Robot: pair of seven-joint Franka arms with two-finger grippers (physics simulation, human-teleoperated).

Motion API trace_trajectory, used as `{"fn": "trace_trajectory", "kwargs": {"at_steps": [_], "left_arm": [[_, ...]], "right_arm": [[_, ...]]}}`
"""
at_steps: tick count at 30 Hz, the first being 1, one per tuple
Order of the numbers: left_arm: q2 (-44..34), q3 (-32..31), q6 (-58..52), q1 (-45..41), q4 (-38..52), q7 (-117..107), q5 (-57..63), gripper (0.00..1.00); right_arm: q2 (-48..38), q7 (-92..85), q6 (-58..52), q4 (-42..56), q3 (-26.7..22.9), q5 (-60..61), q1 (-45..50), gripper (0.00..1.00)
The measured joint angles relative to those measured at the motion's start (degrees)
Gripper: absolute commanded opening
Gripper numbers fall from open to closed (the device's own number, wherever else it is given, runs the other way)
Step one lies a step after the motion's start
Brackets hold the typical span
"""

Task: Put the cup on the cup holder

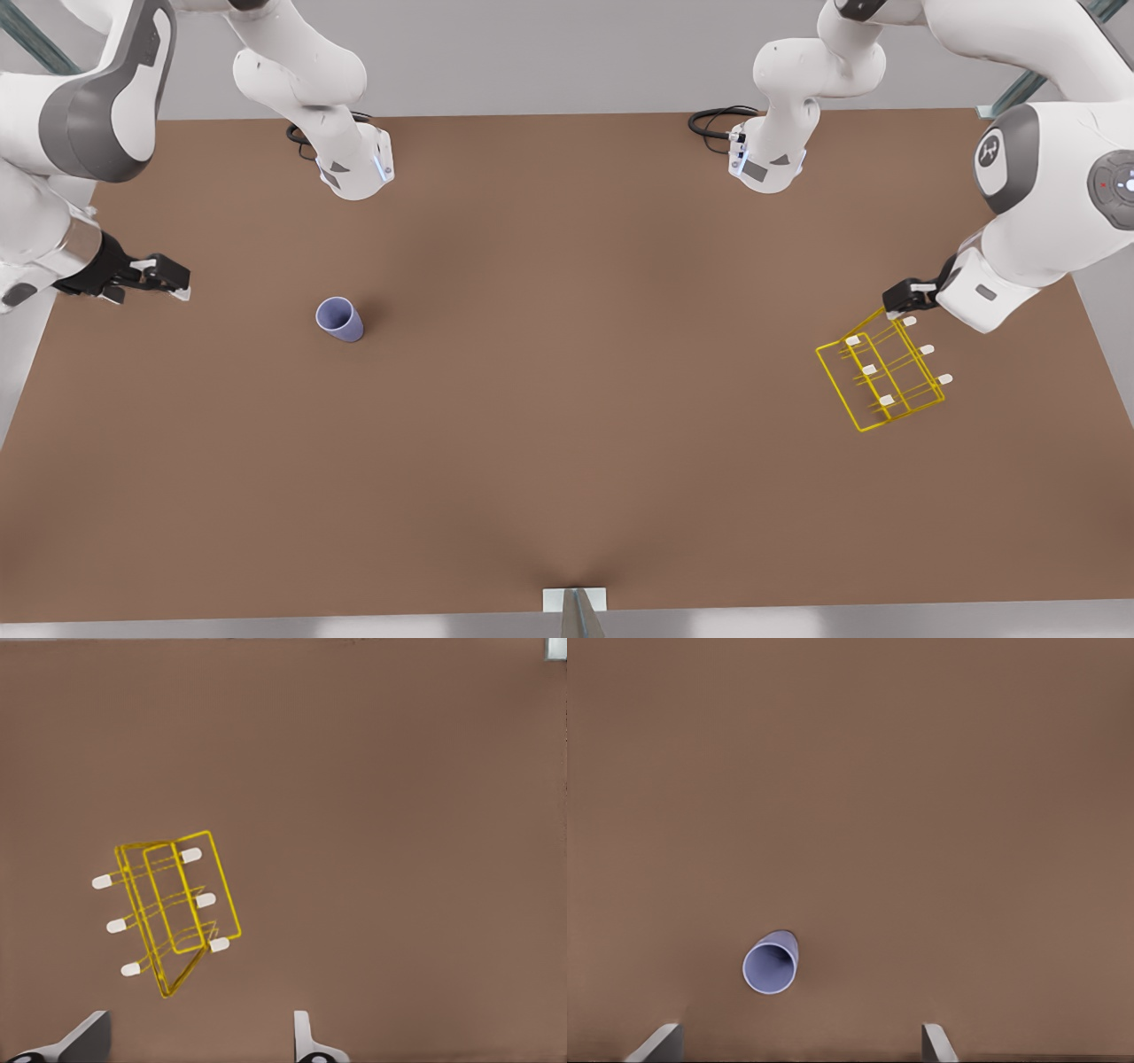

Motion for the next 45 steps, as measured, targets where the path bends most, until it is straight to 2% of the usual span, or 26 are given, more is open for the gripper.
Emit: {"fn": "trace_trajectory", "kwargs": {"at_steps": [6, 13, 18, 22, 26, 33, 45], "left_arm": [[1.5, -0.1, 0.6, 0.0, -0.5, 3.2, -0.6, 1.00], [2.1, -0.1, 0.7, 0.1, -0.7, 5.8, -1.2, 1.00], [3.3, -0.1, 0.4, 0.0, -0.8, 7.2, -1.2, 1.00], [3.7, -0.1, 0.2, 0.0, -0.8, 8.0, -1.2, 1.00], [4.5, -0.1, 0.2, 0.0, -0.8, 8.7, -1.2, 1.00], [4.6, -0.2, -0.5, 0.0, -0.8, 9.4, -1.2, 1.00], [5.3, -0.4, -1.0, -0.2, -0.8, 10.0, -1.2, 1.00]], "right_arm": [[-2.7, 1.5, 5.3, -11.9, 0.3, 0.2, 2.0, 1.00], [-3.6, 2.8, 17.9, -28.5, 1.7, 0.3, 2.8, 1.00], [-0.3, 4.0, 25.6, -30.2, 1.9, 0.3, 4.6, 1.00], [1.6, 6.5, 30.3, -32.1, 2.0, 0.3, 12.1, 1.00], [0.7, 9.3, 34.6, -38.0, 2.1, 0.3, 17.9, 1.00], [1.3, 13.0, 41.6, -44.4, 2.3, 0.3, 14.9, 1.00], [1.3, 17.9, 48.0, -50.8, 4.5, 0.3, 15.6, 1.00]]}}
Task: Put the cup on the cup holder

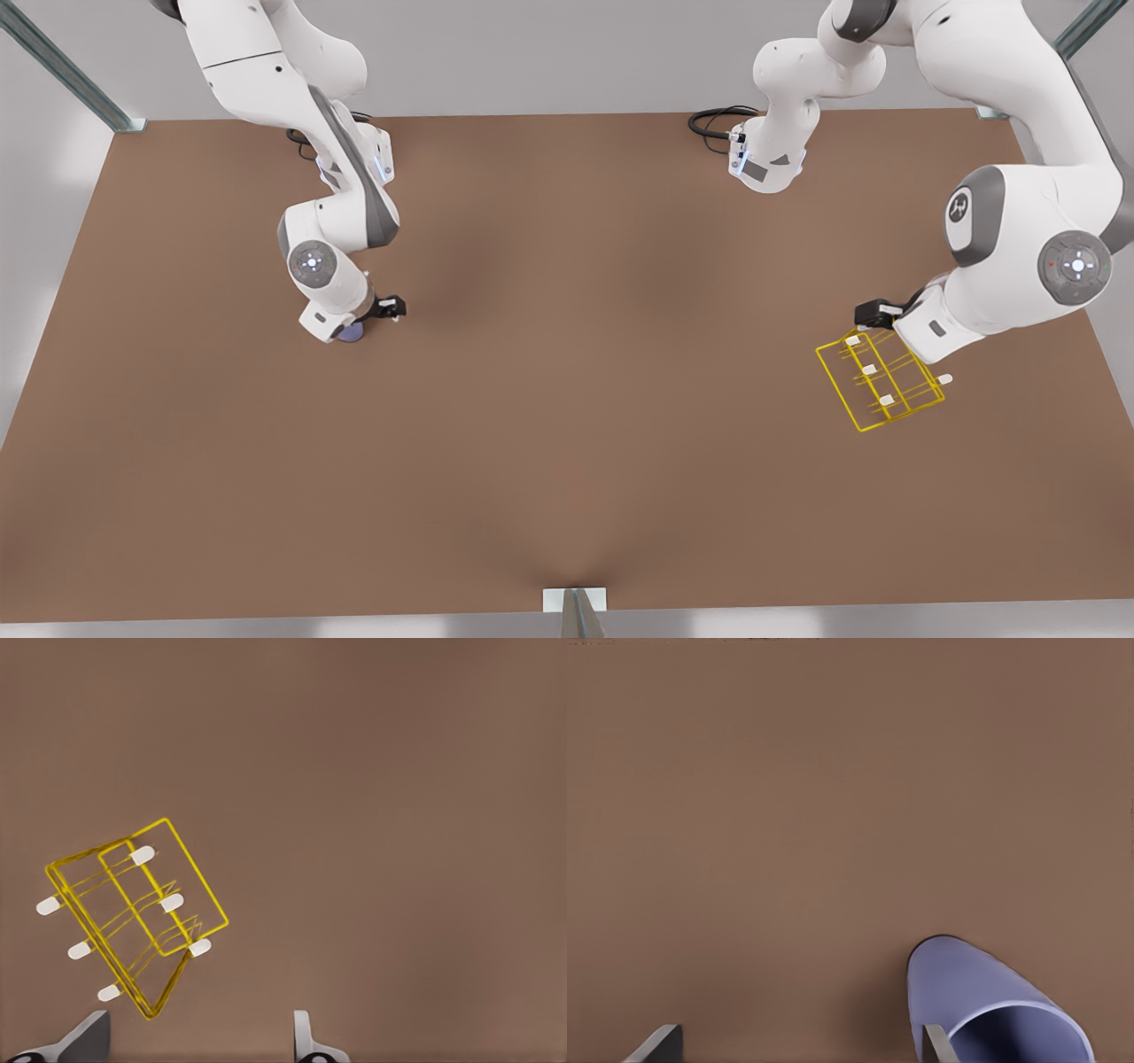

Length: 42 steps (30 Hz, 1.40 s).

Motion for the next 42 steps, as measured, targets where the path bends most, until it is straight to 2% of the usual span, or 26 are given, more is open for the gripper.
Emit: {"fn": "trace_trajectory", "kwargs": {"at_steps": [20, 29, 42], "left_arm": [[0.7, -0.2, -0.4, -0.7, 0.0, 0.3, 0.0, 1.00], [0.8, -0.2, -0.4, -0.9, 0.0, 0.4, 0.0, 1.00], [1.1, -0.2, -0.2, -1.7, 0.0, 0.4, 0.0, 1.00]], "right_arm": [[0.5, 3.8, 6.8, -6.0, 0.1, 0.1, -0.3, 1.00], [-2.8, 4.3, 7.4, -8.1, 0.1, 0.1, -0.8, 1.00], [-3.1, 3.5, 7.9, -9.9, 0.0, 0.1, -3.1, 1.00]]}}
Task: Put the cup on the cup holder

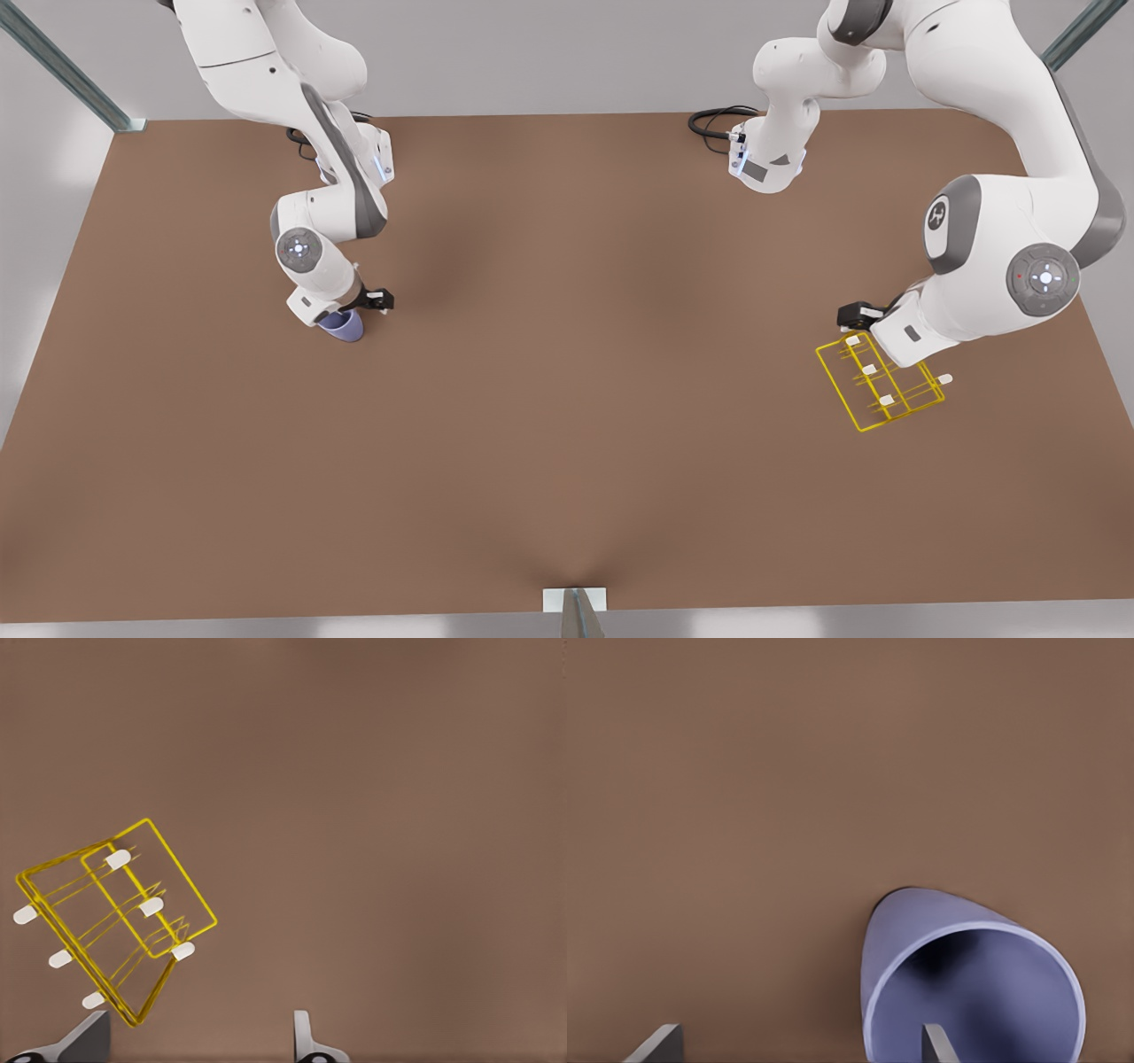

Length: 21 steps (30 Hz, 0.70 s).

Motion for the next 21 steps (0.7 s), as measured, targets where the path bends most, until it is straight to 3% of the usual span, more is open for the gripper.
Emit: {"fn": "trace_trajectory", "kwargs": {"at_steps": [17, 21], "left_arm": [[1.3, 0.0, 0.2, 0.1, 0.0, 0.0, 0.0, 1.00], [1.4, 0.0, 0.2, 0.1, 0.0, 0.0, 0.0, 1.00]], "right_arm": [[0.3, -2.8, 1.1, -1.7, -0.1, -1.3, -0.5, 1.00], [0.8, -3.7, 1.6, -2.0, -0.1, -1.4, -1.7, 0.69]]}}
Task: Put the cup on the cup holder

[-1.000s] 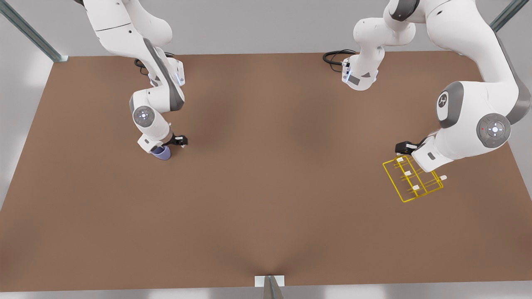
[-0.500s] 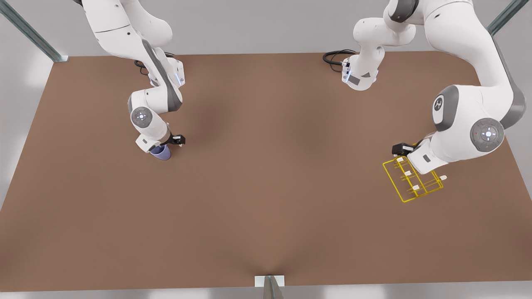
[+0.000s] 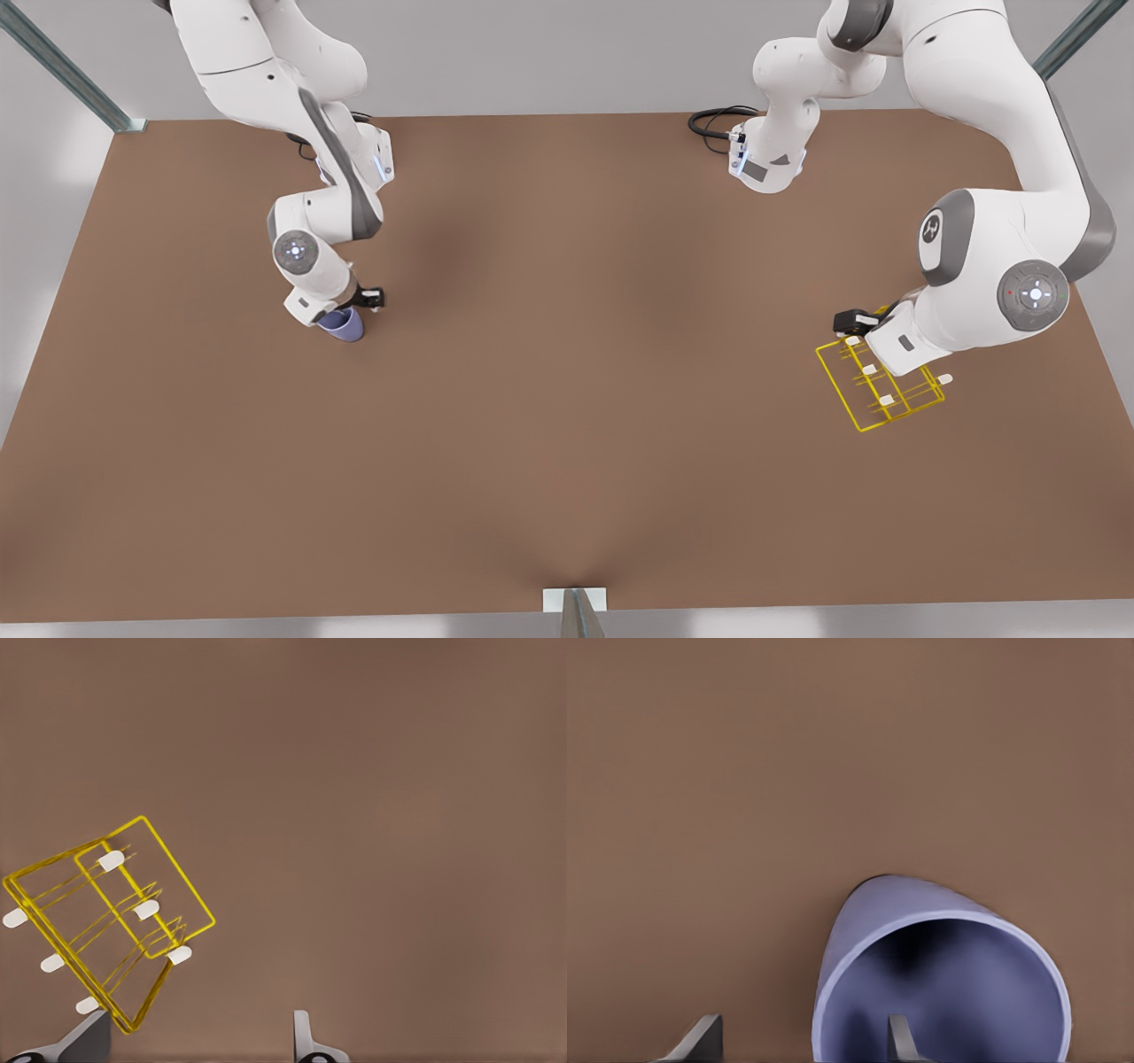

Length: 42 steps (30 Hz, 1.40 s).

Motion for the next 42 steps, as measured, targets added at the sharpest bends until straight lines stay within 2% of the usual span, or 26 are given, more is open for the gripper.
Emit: {"fn": "trace_trajectory", "kwargs": {"at_steps": [5, 6, 8, 10, 18, 23, 25, 27, 32, 36, 39, 42], "left_arm": [[0.4, 0.0, 0.1, 0.0, 0.0, 0.0, 0.0, 1.00], [0.4, 0.0, 0.2, 0.0, 0.0, 0.0, 0.0, 1.00], [0.4, 0.0, 0.2, 0.0, 0.0, 0.0, 0.0, 1.00], [0.4, 0.0, 0.3, 0.0, 0.0, 0.0, 0.0, 1.00], [0.4, 0.0, 0.2, 0.0, 0.0, 0.0, 0.0, 1.00], [0.3, 0.0, 0.1, 0.0, 0.0, 0.0, 0.0, 1.00], [0.1, 0.0, 0.0, 0.0, 0.0, 0.0, 0.0, 1.00], [0.1, 0.0, 0.0, 0.0, 0.0, 0.0, 0.0, 1.00], [0.1, 0.0, -0.1, -0.2, 0.0, -0.1, 0.0, 1.00], [0.1, 0.0, -0.2, -0.8, 0.0, -0.3, 0.1, 1.00], [0.1, 0.0, -0.5, -1.1, 0.0, -0.4, 0.1, 1.00], [-0.1, 0.0, -0.9, -1.4, 0.0, -0.6, 0.2, 1.00]], "right_arm": [[0.8, -1.0, 0.5, 0.0, 0.0, -0.2, 0.5, 0.69], [0.8, -1.1, 0.6, -0.1, 0.0, -0.2, 0.7, 0.66], [0.9, -1.5, 0.7, -0.1, 0.0, -0.5, 0.9, 0.30], [0.8, -1.9, 0.7, -0.2, 0.0, -0.7, 0.9, 0.21], [0.0, -4.4, 0.5, 0.7, 0.1, -0.7, 0.4, 0.21], [-0.2, -6.0, -0.4, 6.6, 0.6, -0.5, 0.7, 0.21], [0.0, -6.4, -0.5, 8.9, 2.1, -0.2, 0.0, 0.21], [2.8, -6.9, -0.2, 14.2, 5.7, 0.0, -1.3, 0.21], [13.1, -8.4, 5.9, 26.1, 12.9, 0.1, 6.0, 0.21], [17.4, -9.4, 13.2, 27.0, 15.9, 1.0, 7.7, 0.21], [21.1, -10.0, 16.0, 31.8, 18.6, 12.7, 8.6, 0.21], [25.3, -13.0, 15.0, 39.4, 17.7, 37.5, 11.6, 0.21]]}}
